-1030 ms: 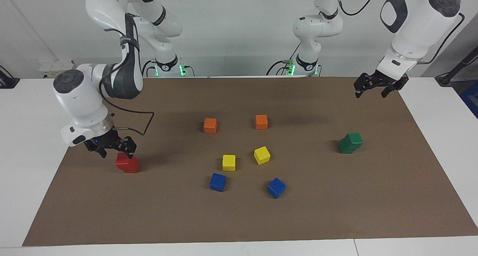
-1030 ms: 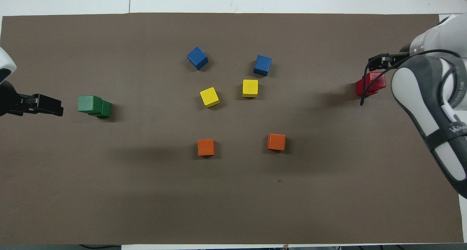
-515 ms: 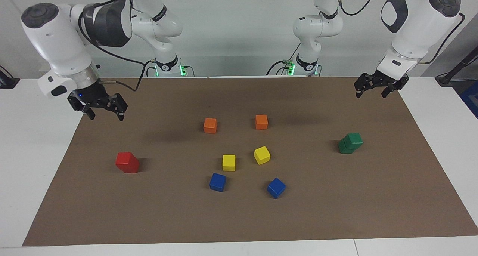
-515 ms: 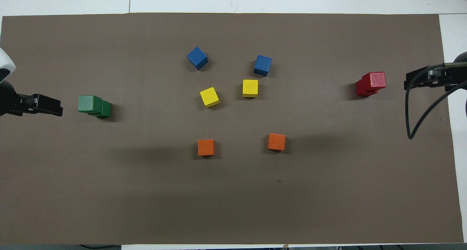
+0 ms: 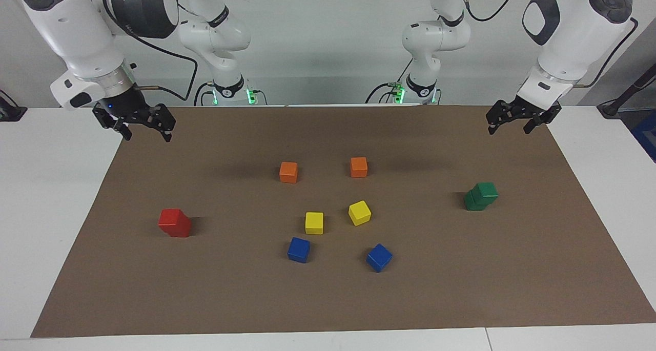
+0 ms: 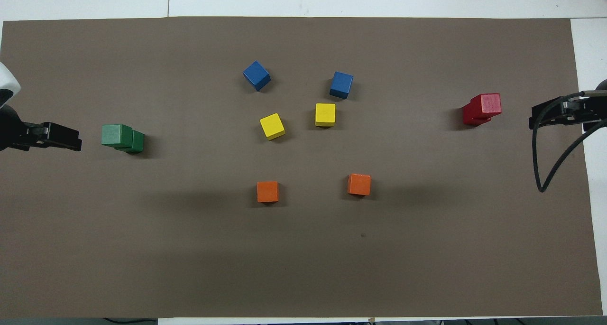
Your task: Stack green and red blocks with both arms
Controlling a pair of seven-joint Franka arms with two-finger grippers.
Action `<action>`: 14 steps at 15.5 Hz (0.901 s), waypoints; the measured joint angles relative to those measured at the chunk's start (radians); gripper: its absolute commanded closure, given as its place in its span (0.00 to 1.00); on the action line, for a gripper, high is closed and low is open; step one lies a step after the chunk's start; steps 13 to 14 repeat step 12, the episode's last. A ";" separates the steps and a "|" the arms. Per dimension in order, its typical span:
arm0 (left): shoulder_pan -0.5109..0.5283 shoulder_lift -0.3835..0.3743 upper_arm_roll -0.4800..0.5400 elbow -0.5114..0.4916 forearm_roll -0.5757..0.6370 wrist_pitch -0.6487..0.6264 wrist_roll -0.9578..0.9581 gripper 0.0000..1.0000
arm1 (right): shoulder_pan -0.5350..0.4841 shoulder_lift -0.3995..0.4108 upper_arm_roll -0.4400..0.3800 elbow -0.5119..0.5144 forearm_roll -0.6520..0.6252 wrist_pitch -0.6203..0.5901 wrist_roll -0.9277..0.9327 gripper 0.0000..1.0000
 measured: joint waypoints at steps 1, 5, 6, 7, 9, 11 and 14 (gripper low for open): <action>0.000 0.000 0.000 0.000 0.000 0.000 0.000 0.00 | -0.001 0.000 0.000 0.008 0.000 0.000 0.000 0.00; 0.000 0.000 0.000 0.000 0.000 0.000 0.000 0.00 | -0.001 0.000 0.000 0.032 0.000 -0.010 0.000 0.00; 0.000 0.000 0.000 0.000 0.000 0.000 0.000 0.00 | -0.001 0.000 0.000 0.035 0.000 -0.013 0.000 0.00; 0.000 0.000 0.000 0.000 0.000 0.000 0.000 0.00 | 0.000 0.000 0.000 0.035 0.000 -0.015 0.000 0.00; 0.000 0.000 0.000 0.000 0.000 0.000 0.000 0.00 | 0.000 -0.001 0.000 0.035 0.000 -0.016 0.000 0.00; 0.000 0.000 0.000 0.000 0.000 0.000 0.000 0.00 | 0.001 -0.001 0.000 0.035 0.000 -0.016 0.000 0.00; 0.000 0.000 0.000 0.000 0.000 0.000 0.000 0.00 | 0.001 -0.001 0.000 0.035 0.000 -0.016 0.000 0.00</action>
